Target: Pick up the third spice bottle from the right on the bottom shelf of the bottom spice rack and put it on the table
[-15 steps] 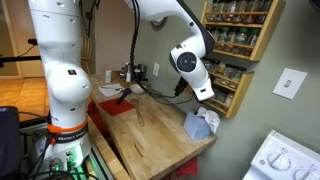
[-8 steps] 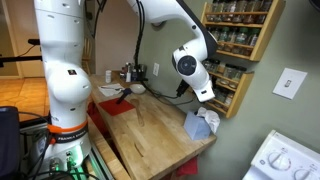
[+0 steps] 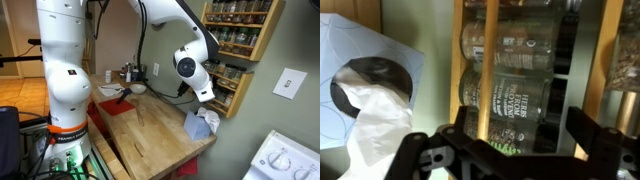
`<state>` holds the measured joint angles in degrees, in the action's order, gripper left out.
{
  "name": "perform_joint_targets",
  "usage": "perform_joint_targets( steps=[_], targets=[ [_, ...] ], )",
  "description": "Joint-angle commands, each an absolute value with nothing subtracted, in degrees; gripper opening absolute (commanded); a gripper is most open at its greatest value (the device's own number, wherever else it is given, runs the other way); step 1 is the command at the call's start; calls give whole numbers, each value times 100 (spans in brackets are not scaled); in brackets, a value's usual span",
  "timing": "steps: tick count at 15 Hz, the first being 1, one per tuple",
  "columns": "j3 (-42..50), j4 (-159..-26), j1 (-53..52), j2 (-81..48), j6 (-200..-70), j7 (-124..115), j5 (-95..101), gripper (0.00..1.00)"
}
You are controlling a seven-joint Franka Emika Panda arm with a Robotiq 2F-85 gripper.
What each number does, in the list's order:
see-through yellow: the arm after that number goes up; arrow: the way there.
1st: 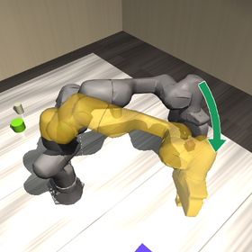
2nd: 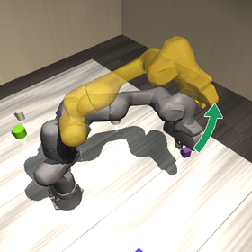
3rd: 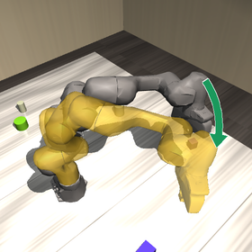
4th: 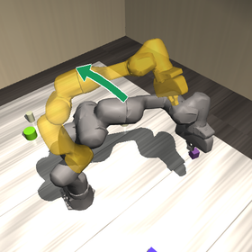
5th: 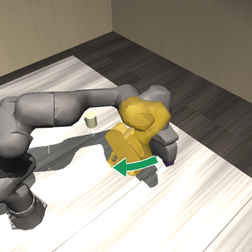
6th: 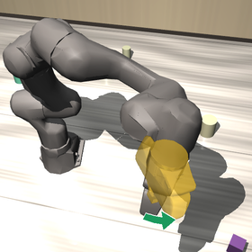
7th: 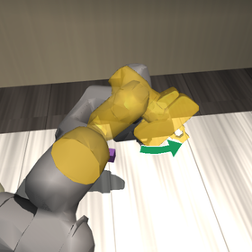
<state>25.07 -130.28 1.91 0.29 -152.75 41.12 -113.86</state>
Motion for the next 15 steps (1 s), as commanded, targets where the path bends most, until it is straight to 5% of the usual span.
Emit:
perform_joint_targets(
  steps=[1, 15],
  targets=[
    [2519, -12977, 203, -95, -15148, 4271, -11663, 100],
    [1699, -13221, 985, 61, -15655, 3603, -10313, 100]
  ],
)
